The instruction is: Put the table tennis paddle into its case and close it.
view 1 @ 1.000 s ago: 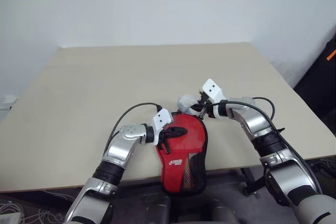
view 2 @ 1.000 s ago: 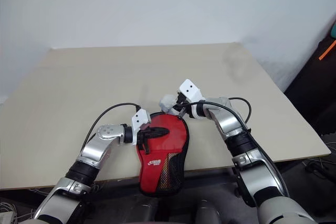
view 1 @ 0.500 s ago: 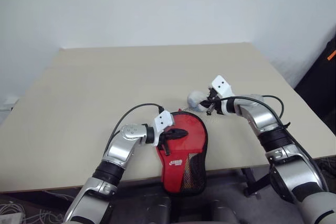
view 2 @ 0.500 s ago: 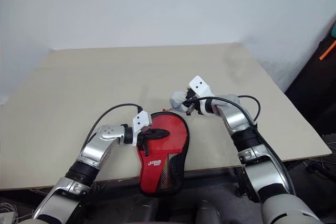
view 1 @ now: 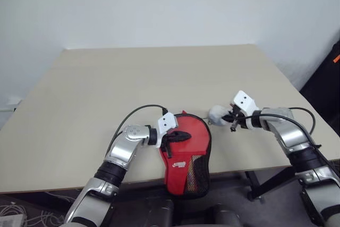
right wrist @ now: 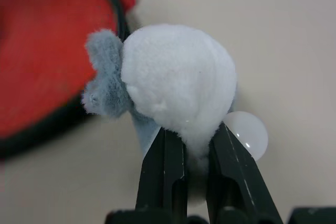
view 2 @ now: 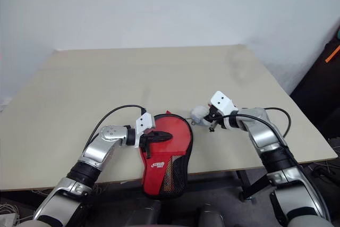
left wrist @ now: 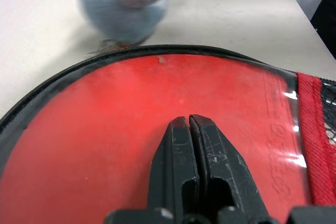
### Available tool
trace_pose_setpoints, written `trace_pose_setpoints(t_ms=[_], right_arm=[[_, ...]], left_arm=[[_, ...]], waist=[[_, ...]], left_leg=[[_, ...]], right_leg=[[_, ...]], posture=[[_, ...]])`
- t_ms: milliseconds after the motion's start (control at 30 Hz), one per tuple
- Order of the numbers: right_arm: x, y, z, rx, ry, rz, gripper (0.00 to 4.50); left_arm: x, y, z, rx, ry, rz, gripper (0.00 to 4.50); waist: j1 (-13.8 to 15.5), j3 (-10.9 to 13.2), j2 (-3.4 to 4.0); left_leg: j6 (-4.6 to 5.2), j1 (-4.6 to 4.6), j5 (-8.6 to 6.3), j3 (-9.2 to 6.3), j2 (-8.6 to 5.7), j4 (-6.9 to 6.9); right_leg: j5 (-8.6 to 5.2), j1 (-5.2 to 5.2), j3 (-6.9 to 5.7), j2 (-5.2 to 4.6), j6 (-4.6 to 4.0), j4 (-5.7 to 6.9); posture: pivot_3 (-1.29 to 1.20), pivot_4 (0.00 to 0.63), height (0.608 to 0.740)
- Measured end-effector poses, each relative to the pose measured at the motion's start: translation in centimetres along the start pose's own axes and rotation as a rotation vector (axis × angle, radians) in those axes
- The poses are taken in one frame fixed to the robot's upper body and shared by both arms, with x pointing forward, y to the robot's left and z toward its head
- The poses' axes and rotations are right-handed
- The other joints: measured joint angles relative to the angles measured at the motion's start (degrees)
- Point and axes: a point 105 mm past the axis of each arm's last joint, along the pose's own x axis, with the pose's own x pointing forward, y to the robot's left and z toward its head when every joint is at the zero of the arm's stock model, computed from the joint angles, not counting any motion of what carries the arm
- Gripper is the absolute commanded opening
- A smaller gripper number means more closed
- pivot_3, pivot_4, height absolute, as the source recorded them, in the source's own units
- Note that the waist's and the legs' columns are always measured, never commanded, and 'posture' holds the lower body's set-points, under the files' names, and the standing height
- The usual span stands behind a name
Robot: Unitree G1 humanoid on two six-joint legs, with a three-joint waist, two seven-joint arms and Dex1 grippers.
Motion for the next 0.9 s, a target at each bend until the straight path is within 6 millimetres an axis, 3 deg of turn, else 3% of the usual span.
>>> trace_pose_setpoints(t_ms=[267,467,767,900], right_arm=[[-4.2,2.0,-1.6,-0.036,0.029,0.047,0.26],[-7.1,4.9,-2.1,-0.069,0.050,0.143,0.26],[-9.3,9.9,-1.8,-0.101,0.048,0.370,0.26],[-9.9,11.3,-1.6,-0.109,0.046,0.436,0.26]], left_arm=[[0.0,0.3,0.0,0.001,0.007,-0.015,0.00],[0.1,0.6,0.0,0.005,0.009,-0.021,0.00],[0.1,0.9,0.0,0.006,0.014,-0.031,0.00],[0.1,0.9,0.0,0.008,0.014,-0.030,0.00]], waist=[[0.45,-0.02,0.04],[1.45,-0.02,0.03],[1.49,-0.02,-0.02],[1.52,-0.01,-0.04]], left_leg=[[0.22,0.01,-0.13,-0.18,0.00,0.15],[0.28,0.01,-0.17,-0.24,0.00,0.22],[0.32,0.01,-0.20,-0.31,0.01,0.23],[0.34,0.01,-0.21,-0.31,0.01,0.23]], right_leg=[[-0.03,0.15,-0.02,-0.05,0.01,-0.04],[-0.04,0.21,0.03,-0.07,0.03,-0.07],[-0.04,0.25,0.00,-0.14,0.06,-0.10],[-0.04,0.26,-0.01,-0.16,0.07,-0.13]], posture=[[0.00,0.000,0.715],[0.00,0.000,0.715],[0.00,0.000,0.715],[0.00,0.000,0.715]])
